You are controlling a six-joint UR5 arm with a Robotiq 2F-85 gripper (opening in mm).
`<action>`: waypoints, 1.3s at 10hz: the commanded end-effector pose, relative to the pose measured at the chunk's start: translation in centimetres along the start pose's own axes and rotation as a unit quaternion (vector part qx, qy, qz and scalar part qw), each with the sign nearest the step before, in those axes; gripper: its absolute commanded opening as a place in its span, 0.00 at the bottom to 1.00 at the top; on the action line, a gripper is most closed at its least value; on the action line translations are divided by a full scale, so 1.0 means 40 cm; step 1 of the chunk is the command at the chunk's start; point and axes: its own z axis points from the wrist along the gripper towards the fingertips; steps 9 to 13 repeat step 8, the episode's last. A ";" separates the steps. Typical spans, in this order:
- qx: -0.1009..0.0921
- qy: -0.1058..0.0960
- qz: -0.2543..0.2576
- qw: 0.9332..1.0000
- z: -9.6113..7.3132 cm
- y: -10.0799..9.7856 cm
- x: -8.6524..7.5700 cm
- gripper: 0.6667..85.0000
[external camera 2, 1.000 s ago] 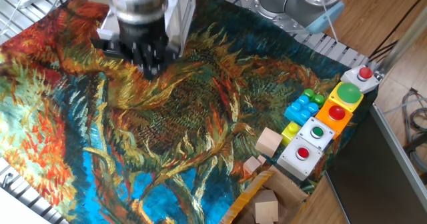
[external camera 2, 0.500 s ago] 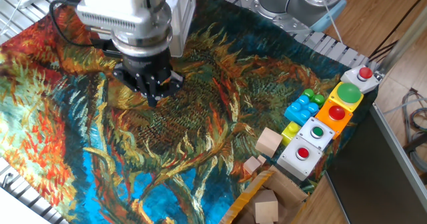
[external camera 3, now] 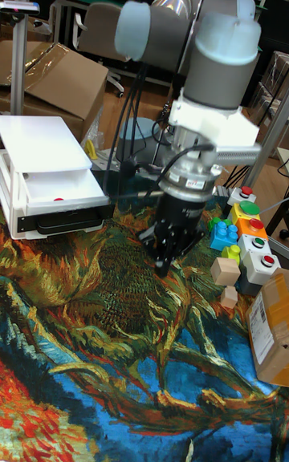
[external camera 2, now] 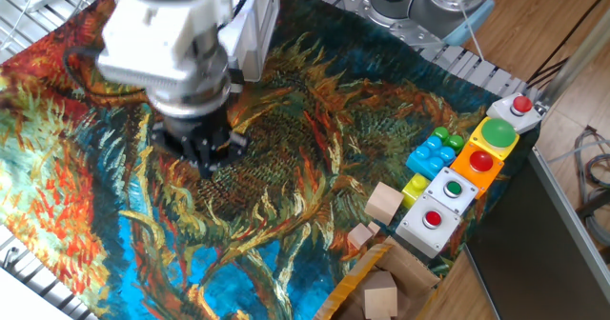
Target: Put things in the drawer
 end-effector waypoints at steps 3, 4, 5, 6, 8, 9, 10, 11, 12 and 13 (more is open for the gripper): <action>0.000 0.006 0.011 1.000 0.039 -0.019 -0.004 0.01; -0.004 0.006 0.015 1.000 0.066 -0.025 -0.025 0.01; -0.002 0.001 0.012 1.000 0.096 -0.041 -0.050 0.01; 0.000 -0.002 0.012 1.000 0.112 -0.048 -0.064 0.01; 0.000 -0.001 0.010 1.000 0.113 -0.047 -0.067 0.01; 0.000 -0.001 0.010 1.000 0.113 -0.047 -0.067 0.01; 0.000 -0.001 0.010 1.000 0.113 -0.047 -0.067 0.01; 0.000 -0.001 0.010 1.000 0.113 -0.047 -0.067 0.01; 0.000 -0.001 0.010 1.000 0.113 -0.047 -0.067 0.01; 0.000 -0.001 0.010 1.000 0.113 -0.047 -0.067 0.01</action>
